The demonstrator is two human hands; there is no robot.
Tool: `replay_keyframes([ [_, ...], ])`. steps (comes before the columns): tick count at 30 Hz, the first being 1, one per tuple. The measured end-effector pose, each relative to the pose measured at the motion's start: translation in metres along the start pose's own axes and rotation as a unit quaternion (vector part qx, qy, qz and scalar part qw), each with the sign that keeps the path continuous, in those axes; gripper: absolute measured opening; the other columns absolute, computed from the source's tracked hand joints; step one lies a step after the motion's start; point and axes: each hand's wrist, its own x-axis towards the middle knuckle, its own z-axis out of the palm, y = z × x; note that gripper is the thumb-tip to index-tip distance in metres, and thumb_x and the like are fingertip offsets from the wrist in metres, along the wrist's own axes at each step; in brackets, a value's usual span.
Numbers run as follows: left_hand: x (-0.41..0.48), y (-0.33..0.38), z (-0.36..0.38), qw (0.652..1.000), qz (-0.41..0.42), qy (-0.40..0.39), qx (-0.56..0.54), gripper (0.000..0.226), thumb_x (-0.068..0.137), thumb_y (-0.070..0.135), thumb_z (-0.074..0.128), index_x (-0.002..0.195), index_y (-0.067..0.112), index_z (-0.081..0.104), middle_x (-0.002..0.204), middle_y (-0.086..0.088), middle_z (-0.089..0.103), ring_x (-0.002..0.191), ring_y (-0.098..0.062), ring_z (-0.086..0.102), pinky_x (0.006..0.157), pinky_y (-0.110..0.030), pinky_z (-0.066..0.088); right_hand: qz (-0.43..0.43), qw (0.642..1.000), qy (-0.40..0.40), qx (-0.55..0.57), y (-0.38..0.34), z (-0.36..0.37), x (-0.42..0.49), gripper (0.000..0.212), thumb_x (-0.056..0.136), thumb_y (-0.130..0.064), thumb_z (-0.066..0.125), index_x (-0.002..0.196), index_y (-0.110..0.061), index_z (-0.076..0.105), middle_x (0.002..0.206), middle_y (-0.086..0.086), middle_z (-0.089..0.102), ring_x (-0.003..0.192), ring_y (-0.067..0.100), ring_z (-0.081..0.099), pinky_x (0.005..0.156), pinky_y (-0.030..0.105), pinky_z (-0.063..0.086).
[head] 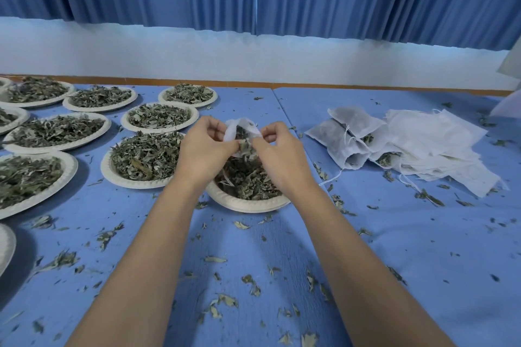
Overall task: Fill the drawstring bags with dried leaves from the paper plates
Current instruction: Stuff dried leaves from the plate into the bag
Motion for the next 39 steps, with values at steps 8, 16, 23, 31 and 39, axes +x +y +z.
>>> replay_keyframes([
  [8, -0.005, 0.003, -0.009, 0.994, -0.038, -0.041, -0.092, 0.021, 0.081, -0.005, 0.068, 0.091, 0.012, 0.061, 0.083, 0.000, 0.061, 0.075, -0.015, 0.062, 0.073, -0.026, 0.055, -0.042, 0.999, -0.004, -0.025, 0.004, 0.004, 0.004, 0.018, 0.087, -0.028, 0.064, 0.101, -0.027, 0.054, 0.077, -0.010, 0.057, 0.077, 0.013, 0.059, 0.061, 0.019, 0.040],
  [16, -0.002, 0.002, -0.006, 0.994, -0.052, 0.010, -0.096, 0.020, 0.090, 0.000, 0.057, 0.080, 0.016, 0.055, 0.085, -0.011, 0.064, 0.067, -0.015, 0.065, 0.066, -0.030, 0.058, -0.045, 0.989, 0.082, -0.111, 0.007, 0.008, 0.006, 0.008, 0.087, -0.019, 0.056, 0.088, -0.016, 0.048, 0.077, 0.000, 0.056, 0.073, 0.020, 0.052, 0.057, 0.032, 0.035],
  [23, -0.002, 0.003, -0.005, 0.993, -0.041, 0.047, -0.100, 0.006, 0.091, 0.010, 0.062, 0.086, 0.014, 0.061, 0.072, 0.001, 0.062, 0.049, 0.000, 0.057, 0.055, -0.019, 0.053, 0.032, 0.994, 0.009, 0.106, -0.006, 0.002, 0.005, 0.023, 0.086, -0.028, 0.066, 0.105, -0.018, 0.057, 0.086, 0.002, 0.071, 0.083, 0.020, 0.069, 0.084, 0.044, 0.054],
  [31, 0.000, 0.006, -0.012, 0.985, -0.027, 0.125, -0.116, 0.008, 0.089, 0.022, 0.066, 0.082, 0.024, 0.061, 0.077, 0.009, 0.060, 0.065, -0.001, 0.054, 0.061, -0.018, 0.042, 0.026, 0.932, -0.220, -0.288, -0.003, -0.018, 0.005, 0.061, 0.075, -0.063, 0.063, 0.129, -0.037, 0.052, 0.119, -0.001, 0.046, 0.130, 0.022, 0.024, 0.088, 0.036, 0.032],
  [39, -0.003, 0.006, -0.009, 0.987, -0.035, 0.111, -0.115, 0.003, 0.087, 0.018, 0.068, 0.088, 0.015, 0.066, 0.073, 0.010, 0.061, 0.054, 0.009, 0.055, 0.052, -0.007, 0.043, 0.024, 0.883, -0.277, -0.379, -0.006, -0.014, 0.000, 0.081, 0.075, -0.061, 0.067, 0.145, -0.037, 0.033, 0.146, 0.004, 0.031, 0.136, 0.026, 0.029, 0.104, 0.039, 0.033],
])
